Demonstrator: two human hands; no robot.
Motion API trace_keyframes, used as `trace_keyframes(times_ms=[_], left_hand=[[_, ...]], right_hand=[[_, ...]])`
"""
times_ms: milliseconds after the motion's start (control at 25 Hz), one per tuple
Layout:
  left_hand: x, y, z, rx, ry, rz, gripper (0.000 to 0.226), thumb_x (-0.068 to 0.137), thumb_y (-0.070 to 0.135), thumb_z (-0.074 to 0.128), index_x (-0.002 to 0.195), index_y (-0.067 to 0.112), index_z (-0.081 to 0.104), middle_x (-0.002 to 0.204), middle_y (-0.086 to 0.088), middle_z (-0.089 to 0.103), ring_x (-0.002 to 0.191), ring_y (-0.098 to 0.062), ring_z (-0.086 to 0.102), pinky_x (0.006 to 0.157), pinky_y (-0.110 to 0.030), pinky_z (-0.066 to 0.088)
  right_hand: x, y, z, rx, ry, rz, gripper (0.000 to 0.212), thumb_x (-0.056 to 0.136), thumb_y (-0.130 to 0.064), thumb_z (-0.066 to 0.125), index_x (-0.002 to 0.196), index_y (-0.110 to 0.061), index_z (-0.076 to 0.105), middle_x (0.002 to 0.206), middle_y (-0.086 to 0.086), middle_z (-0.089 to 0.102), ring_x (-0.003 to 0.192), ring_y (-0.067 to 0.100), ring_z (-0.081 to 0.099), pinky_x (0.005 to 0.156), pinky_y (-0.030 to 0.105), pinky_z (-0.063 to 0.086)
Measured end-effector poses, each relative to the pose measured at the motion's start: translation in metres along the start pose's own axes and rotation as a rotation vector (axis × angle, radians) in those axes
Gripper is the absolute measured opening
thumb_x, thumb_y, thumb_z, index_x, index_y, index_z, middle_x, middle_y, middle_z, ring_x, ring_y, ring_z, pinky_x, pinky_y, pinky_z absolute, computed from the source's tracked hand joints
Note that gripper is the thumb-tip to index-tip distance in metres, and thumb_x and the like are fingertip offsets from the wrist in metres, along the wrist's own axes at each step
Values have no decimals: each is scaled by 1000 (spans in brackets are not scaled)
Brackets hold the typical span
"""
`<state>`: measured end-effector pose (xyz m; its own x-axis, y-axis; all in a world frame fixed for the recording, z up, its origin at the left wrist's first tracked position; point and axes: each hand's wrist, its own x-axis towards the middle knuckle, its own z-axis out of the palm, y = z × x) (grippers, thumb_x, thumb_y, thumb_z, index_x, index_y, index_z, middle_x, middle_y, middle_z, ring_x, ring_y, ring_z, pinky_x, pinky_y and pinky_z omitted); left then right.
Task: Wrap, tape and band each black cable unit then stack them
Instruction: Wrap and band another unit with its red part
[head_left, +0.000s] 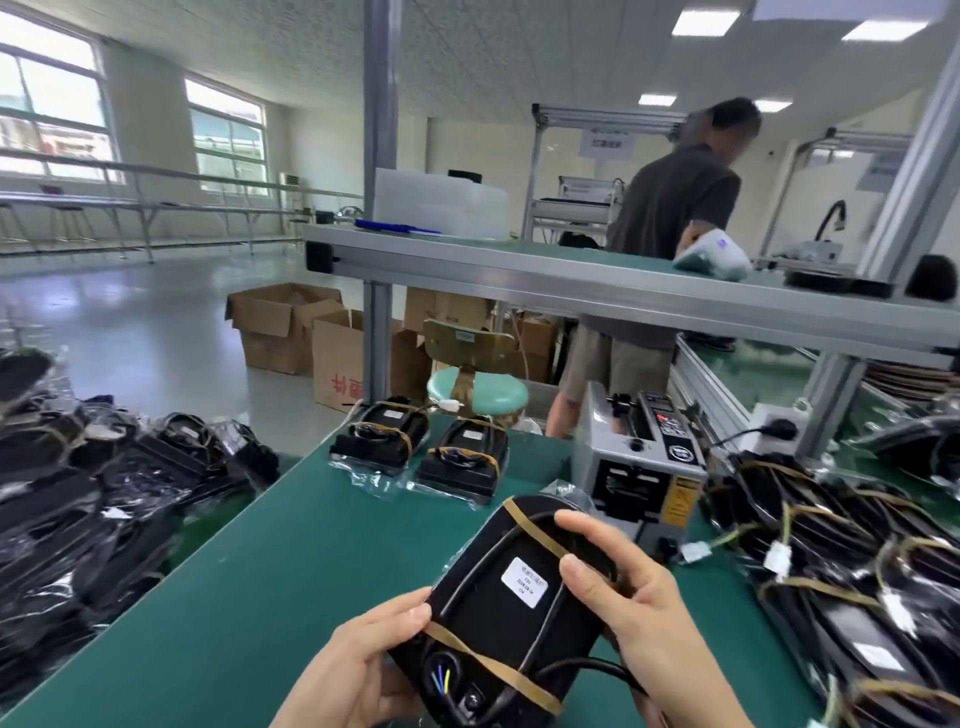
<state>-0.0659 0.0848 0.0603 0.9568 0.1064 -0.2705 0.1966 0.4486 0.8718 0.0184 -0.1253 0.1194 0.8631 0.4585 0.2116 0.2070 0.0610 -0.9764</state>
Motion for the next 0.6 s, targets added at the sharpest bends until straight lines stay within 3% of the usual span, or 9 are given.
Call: trace_keyframes(times_ms=[80, 200, 320, 400, 440, 480, 560, 600], left_hand=[[0, 12, -16, -32, 114, -18, 40, 72, 19, 63, 111, 10, 70, 109, -20, 69, 102, -42, 64, 91, -48, 48], [7, 37, -52, -59, 318, 9, 31, 66, 27, 66, 92, 10, 70, 84, -14, 72, 68, -31, 67, 71, -37, 48], [28, 63, -96, -118, 522, 23, 17, 72, 25, 67, 83, 14, 63, 62, -7, 68, 53, -24, 61, 61, -33, 46], [47, 75, -120, -132, 630, 4, 11, 80, 23, 66, 81, 15, 59, 55, -6, 65, 46, -23, 61, 51, -29, 50], [56, 80, -129, -141, 661, -7, 12, 82, 22, 66, 78, 14, 57, 51, -6, 64, 39, -22, 60, 44, -26, 50], [65, 84, -137, -156, 682, -20, 14, 84, 21, 65, 77, 14, 56, 51, -6, 63, 36, -21, 59, 40, -25, 50], [81, 89, -147, -153, 712, -56, 13, 85, 21, 66, 78, 15, 55, 64, -7, 64, 43, -23, 61, 49, -29, 49], [88, 91, -151, -122, 725, -80, 14, 85, 22, 66, 79, 16, 55, 71, -7, 61, 51, -25, 59, 55, -31, 46]], right_hand=[[18, 5, 4, -59, 20, -16, 32, 73, -33, 65, 102, -46, 72, 126, -27, 58, 118, -11, 51, 101, 20, 42], [28, 28, -6, -73, 123, 15, 31, 85, -20, 65, 106, -43, 71, 126, -17, 61, 115, -3, 56, 101, 28, 41], [15, 72, -5, -461, 116, 143, 44, 85, -12, 70, 107, -48, 60, 133, 0, 56, 126, 13, 49, 98, 13, 33], [6, 98, 0, -736, 56, 130, 41, 84, -23, 72, 102, -58, 61, 147, 4, 43, 136, 9, 37, 103, 6, 22], [5, 103, 3, -837, 6, 124, 44, 87, -36, 66, 122, -59, 52, 154, -2, 30, 140, 4, 28, 108, 11, 18], [1, 108, -1, -916, -50, 110, 60, 90, -48, 56, 140, -60, 25, 156, -10, 19, 143, 1, 19, 113, 20, 15], [1, 114, -8, -1011, -45, 116, 73, 91, -60, 45, 144, -48, -3, 155, -19, 11, 144, -3, 9, 116, 25, 13], [5, 115, -10, -1070, -43, 108, 73, 90, -64, 44, 143, -47, -4, 155, -21, 9, 143, -5, 7, 115, 24, 13]])
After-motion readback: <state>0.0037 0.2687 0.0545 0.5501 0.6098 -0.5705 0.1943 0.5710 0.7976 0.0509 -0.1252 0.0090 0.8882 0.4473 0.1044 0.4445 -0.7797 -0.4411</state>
